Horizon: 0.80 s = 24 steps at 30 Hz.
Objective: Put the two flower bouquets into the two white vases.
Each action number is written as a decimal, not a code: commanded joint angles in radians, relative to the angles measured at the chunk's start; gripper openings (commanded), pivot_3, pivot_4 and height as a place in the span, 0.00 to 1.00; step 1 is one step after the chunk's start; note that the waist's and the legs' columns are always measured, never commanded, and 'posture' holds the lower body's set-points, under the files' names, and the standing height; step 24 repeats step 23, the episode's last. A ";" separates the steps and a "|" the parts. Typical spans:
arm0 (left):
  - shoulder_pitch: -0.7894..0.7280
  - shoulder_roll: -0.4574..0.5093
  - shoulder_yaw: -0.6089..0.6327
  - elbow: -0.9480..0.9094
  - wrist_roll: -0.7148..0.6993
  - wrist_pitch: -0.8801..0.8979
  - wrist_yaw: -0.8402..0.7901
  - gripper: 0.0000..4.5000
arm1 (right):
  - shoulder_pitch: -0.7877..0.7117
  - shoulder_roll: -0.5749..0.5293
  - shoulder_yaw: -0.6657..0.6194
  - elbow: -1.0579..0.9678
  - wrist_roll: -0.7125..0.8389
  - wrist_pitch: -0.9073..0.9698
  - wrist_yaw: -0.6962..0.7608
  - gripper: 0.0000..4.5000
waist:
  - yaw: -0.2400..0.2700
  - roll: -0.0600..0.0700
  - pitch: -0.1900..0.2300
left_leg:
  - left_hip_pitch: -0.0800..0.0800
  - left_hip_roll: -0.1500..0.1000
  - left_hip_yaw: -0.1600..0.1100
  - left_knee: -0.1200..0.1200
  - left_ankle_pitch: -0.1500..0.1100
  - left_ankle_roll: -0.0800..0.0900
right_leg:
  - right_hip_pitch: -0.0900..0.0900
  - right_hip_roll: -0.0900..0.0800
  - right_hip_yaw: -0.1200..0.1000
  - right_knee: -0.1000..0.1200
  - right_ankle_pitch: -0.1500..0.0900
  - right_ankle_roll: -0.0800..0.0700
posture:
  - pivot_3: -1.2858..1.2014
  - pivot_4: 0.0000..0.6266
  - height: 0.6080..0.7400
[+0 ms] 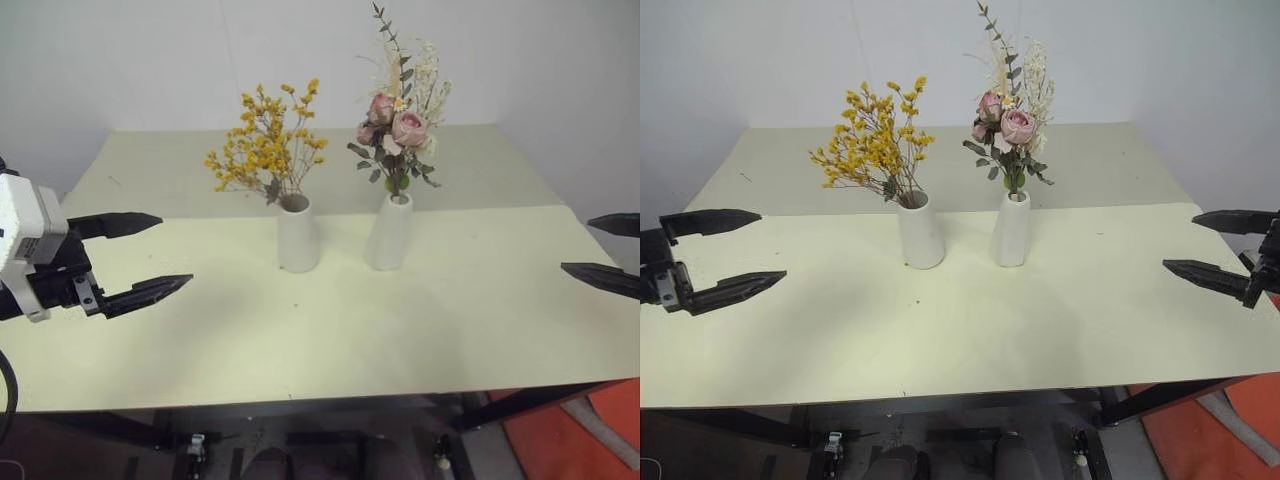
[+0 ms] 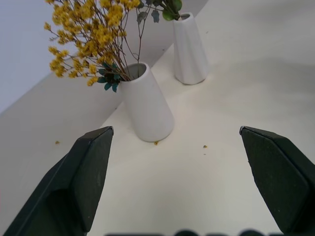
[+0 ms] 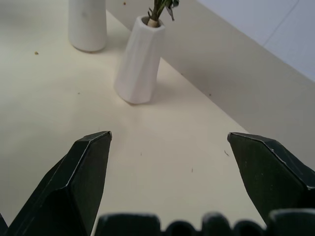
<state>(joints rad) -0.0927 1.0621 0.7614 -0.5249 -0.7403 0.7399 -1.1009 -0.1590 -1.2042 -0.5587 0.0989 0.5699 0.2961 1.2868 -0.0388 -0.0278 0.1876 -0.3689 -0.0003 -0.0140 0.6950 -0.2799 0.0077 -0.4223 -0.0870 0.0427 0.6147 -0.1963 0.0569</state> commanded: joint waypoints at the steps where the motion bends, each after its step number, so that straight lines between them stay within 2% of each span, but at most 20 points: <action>1: 0.027 0.016 0.080 -0.050 -0.037 0.034 0.020 1.00 | -0.033 -0.024 0.005 0.014 -0.028 -0.050 0.026 0.99 | -0.001 0.000 0.000 | 0.000 0.000 0.000 0.000 0.000 0.000 | 0.000 0.000 0.000 0.000 0.000 0.000 | 0.52 0.24 1.00; 8: 0.124 0.012 0.187 -0.102 -0.055 0.086 0.045 1.00 | -0.098 -0.025 0.074 0.074 -0.064 -0.098 0.083 0.99 | -0.003 0.000 0.000 | 0.000 0.000 0.001 -0.001 0.000 0.000 | -0.001 0.000 0.001 0.000 0.000 0.000 | 0.52 0.24 1.00; 17: 0.161 0.022 0.218 -0.083 -0.041 0.058 0.026 1.00 | -0.176 -0.035 0.125 0.119 -0.096 -0.139 0.134 0.99 | -0.003 0.001 0.000 | 0.000 0.000 0.001 -0.001 0.000 0.000 | -0.001 0.000 0.001 0.000 0.001 -0.002 | 0.52 0.24 1.00; 24: 0.175 0.023 0.230 -0.059 -0.022 0.020 0.001 1.00 | -0.143 -0.033 0.101 0.128 -0.113 -0.175 0.159 0.99 | -0.003 0.001 0.000 | 0.000 0.000 0.002 -0.001 0.000 0.000 | -0.001 0.000 0.000 0.000 0.001 -0.002 | 0.52 0.24 1.00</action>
